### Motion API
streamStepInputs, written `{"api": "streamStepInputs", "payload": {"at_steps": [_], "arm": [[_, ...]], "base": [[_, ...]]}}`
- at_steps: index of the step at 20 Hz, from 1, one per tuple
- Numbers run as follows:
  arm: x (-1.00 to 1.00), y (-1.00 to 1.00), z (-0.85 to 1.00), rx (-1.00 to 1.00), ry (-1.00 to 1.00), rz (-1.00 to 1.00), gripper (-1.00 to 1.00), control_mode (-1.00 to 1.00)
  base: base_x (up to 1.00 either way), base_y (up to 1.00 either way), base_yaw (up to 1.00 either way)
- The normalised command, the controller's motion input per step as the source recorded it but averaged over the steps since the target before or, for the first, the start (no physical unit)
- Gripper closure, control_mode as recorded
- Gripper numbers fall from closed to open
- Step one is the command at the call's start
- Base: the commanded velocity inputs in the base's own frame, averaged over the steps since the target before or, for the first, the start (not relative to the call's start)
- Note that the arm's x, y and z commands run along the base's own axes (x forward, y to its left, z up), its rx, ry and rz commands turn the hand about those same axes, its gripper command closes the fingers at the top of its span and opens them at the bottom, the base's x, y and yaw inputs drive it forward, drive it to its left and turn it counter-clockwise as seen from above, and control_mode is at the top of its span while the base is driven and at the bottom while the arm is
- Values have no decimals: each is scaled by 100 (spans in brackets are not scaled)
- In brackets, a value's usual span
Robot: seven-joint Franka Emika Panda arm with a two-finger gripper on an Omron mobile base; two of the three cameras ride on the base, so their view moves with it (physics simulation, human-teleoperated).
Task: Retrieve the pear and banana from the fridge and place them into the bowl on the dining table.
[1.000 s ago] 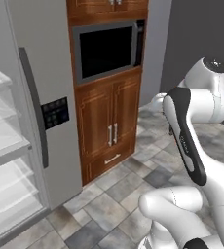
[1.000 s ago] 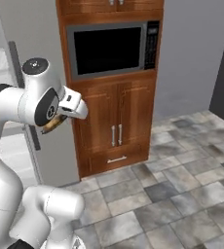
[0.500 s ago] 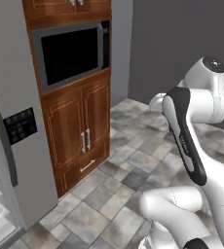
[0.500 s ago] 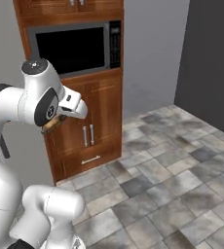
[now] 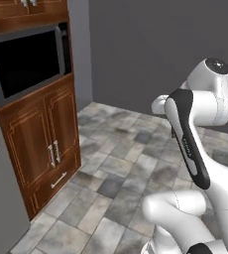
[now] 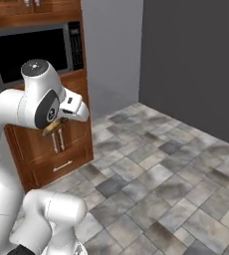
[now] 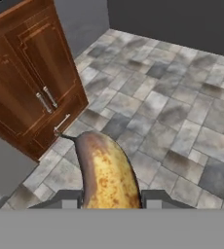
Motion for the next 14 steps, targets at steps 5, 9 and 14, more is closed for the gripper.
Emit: {"api": "streamStepInputs", "payload": {"at_steps": [5,9,14], "arm": [[0,0,0,0,0,0,100,100],[0,0,0,0,0,0,100,100],[0,0,0,0,0,0,100,100]], "base": [[-39,-33,-43],[-37,-32,-44],[-29,-24,-42]]}}
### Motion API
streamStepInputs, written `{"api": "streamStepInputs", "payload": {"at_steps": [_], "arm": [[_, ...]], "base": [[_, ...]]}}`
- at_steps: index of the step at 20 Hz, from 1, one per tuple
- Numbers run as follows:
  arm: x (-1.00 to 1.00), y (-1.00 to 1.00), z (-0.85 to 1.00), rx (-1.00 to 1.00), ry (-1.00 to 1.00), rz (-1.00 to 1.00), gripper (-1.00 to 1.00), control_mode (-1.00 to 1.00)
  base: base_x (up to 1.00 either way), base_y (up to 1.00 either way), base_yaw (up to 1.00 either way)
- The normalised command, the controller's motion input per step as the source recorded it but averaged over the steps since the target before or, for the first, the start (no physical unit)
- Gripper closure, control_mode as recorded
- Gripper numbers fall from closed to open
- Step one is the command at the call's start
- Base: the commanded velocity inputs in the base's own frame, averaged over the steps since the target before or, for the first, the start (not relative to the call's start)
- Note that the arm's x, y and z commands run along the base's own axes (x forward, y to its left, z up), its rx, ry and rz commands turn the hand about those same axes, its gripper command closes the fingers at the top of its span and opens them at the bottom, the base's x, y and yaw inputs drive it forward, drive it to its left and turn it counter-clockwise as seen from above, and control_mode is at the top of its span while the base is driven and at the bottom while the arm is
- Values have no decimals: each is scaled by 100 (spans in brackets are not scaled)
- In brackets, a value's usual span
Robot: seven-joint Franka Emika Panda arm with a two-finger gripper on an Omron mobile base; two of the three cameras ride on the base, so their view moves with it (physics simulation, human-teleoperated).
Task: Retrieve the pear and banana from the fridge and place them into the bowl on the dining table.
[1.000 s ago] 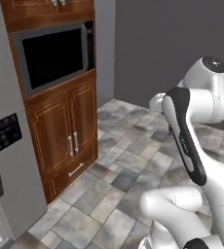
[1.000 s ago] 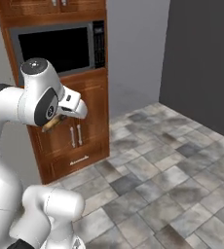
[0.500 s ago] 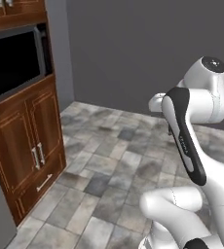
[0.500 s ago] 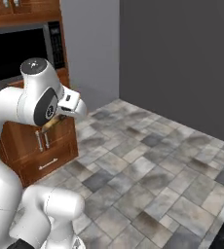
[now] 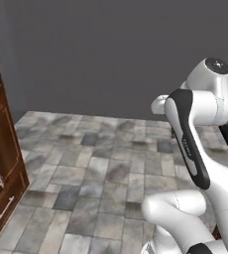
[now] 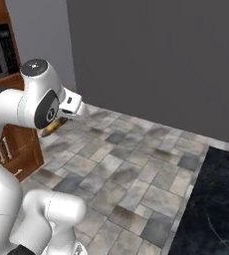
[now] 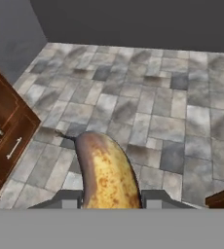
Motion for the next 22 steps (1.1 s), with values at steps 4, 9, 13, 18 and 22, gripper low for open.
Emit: {"api": "streamStepInputs", "payload": {"at_steps": [4,9,13,18,22], "arm": [[0,0,0,0,0,0,100,100],[0,0,0,0,0,0,100,100],[0,0,0,0,0,0,100,100],[0,0,0,0,0,0,100,100],[0,0,0,0,0,0,100,100]], "base": [[-17,-12,-41],[-4,-4,-39],[0,0,-37],[0,0,-36],[0,0,-36]]}}
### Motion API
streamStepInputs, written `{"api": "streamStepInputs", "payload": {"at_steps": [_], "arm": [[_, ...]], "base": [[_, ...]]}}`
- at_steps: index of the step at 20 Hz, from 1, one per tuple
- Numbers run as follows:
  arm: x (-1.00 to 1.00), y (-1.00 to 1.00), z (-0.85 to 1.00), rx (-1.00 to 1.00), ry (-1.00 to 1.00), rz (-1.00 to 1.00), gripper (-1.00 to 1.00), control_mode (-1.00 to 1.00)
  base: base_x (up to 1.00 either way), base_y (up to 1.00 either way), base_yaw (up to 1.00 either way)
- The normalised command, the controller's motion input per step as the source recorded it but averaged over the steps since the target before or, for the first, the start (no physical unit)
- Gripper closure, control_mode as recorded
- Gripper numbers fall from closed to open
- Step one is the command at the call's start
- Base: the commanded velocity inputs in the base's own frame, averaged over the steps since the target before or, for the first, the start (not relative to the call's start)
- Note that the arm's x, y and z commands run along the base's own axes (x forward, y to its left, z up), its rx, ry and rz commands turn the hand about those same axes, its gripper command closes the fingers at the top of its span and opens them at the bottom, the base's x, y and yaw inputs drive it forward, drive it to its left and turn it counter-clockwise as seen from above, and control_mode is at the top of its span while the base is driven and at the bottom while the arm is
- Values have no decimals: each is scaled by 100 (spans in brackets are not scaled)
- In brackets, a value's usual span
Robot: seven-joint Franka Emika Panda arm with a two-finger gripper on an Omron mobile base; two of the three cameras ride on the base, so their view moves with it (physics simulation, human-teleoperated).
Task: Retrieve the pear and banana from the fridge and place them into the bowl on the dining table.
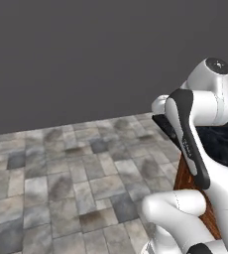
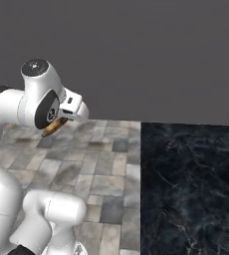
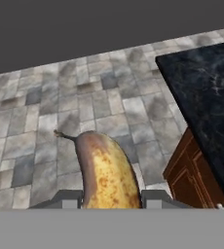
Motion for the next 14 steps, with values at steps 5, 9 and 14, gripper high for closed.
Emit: {"api": "streamStepInputs", "payload": {"at_steps": [5,9,14], "arm": [[0,0,0,0,0,0,100,100],[0,0,0,0,0,0,100,100],[0,0,0,0,0,0,100,100]], "base": [[0,0,-36],[0,16,-35],[10,49,-32]]}}
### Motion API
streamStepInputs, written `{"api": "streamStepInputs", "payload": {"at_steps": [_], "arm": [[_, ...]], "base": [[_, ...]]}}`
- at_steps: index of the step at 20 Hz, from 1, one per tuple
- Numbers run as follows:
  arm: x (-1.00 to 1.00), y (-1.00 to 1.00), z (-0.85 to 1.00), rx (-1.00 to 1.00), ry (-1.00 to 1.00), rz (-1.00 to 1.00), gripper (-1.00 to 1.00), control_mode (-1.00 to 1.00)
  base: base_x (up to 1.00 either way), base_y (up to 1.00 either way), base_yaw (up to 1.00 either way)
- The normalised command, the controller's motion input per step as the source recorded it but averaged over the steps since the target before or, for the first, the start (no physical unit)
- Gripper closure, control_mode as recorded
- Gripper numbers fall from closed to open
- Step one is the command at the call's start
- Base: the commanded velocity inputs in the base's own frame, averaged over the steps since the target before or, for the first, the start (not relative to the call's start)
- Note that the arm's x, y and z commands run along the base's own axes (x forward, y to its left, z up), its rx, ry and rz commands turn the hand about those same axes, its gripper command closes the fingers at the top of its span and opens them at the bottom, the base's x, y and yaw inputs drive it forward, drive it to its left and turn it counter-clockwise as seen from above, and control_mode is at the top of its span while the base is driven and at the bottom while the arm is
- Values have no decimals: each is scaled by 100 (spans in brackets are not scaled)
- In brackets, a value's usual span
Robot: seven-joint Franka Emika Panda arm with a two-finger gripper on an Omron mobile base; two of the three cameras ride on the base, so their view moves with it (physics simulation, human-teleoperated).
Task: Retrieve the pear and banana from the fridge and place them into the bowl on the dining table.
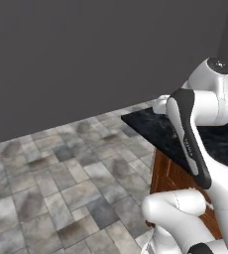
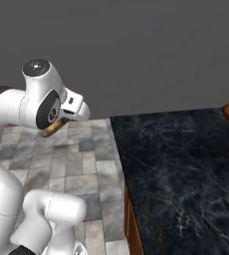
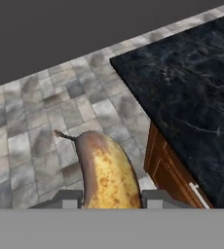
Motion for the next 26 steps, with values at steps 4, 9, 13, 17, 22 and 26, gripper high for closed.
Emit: {"api": "streamStepInputs", "payload": {"at_steps": [4,9,13,17,22,26], "arm": [[0,0,0,0,0,0,100,100],[0,0,0,0,0,0,100,100],[0,0,0,0,0,0,100,100],[0,0,0,0,0,0,100,100],[0,0,0,0,0,0,100,100],[0,0,0,0,0,0,100,100]], "base": [[28,70,-32],[37,95,-32],[46,100,-32],[47,84,-32],[58,29,-39],[72,17,-41]]}}
